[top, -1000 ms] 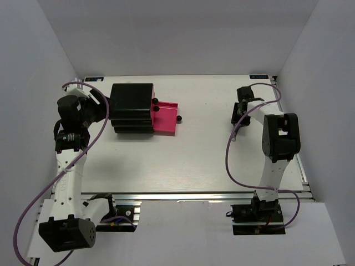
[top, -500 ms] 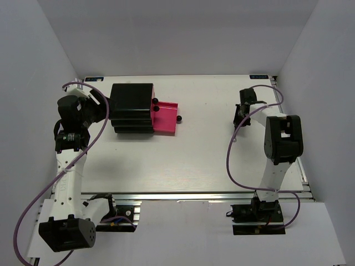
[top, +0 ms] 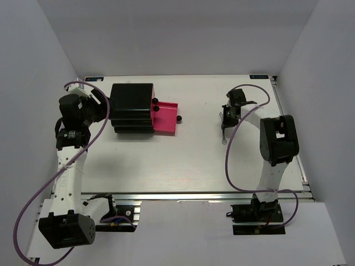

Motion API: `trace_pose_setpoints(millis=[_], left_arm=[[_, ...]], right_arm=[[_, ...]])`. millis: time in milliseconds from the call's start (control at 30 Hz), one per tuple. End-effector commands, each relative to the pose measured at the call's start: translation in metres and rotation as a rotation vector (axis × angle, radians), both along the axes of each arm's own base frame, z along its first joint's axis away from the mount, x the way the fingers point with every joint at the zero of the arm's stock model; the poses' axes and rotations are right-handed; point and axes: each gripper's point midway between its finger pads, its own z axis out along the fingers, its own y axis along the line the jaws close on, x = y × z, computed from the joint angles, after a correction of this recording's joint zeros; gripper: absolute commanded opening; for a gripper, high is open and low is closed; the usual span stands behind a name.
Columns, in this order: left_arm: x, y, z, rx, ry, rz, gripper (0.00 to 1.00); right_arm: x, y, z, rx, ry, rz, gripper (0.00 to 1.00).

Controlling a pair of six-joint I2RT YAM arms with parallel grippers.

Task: Sort the tools into containers

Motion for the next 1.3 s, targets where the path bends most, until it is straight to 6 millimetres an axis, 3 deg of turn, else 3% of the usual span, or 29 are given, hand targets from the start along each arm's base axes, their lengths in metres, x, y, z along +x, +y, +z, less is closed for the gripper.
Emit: trace_pose_setpoints(millis=[0,233,433,767,800,867,900,967,1000,1267], left_arm=[[0.003,-0.003,0.02,0.007,-0.058,-0.02,0.73],[0.004,-0.004,0.019,0.003,-0.059,-0.022,0.73],[0.004,-0.002,0.018,0.006,-0.054,-0.017,0.73],[0.003,-0.001,0.017,0.012,-0.05,-0.009,0.73],[0.003,-0.001,0.017,0.014,-0.049,-0.008,0.73],[0.001,0.0,0.016,0.018,-0.046,-0.003,0.73],[0.001,0.001,0.015,0.018,-0.043,-0.002,0.73],[0.001,0.001,0.015,0.019,-0.041,0.0,0.73],[0.0,0.001,0.014,0.018,-0.038,0.0,0.73],[0.0,0.002,0.011,0.019,-0.027,0.005,0.73]], right_arm=[[0.021,0.026,0.052,0.059,-0.142,0.067,0.0],[0.026,0.055,0.069,0.089,-0.181,0.13,0.0],[0.031,0.092,0.088,0.128,-0.226,0.215,0.0],[0.029,0.214,0.14,0.206,-0.392,0.514,0.0],[0.03,0.222,0.131,0.212,-0.369,0.521,0.0],[0.036,0.24,0.142,0.235,-0.391,0.538,0.0],[0.037,0.246,0.13,0.231,-0.364,0.541,0.0],[0.041,0.261,0.134,0.239,-0.385,0.556,0.0],[0.045,0.264,0.122,0.229,-0.373,0.554,0.0],[0.058,0.291,0.109,0.251,-0.374,0.547,0.0]])
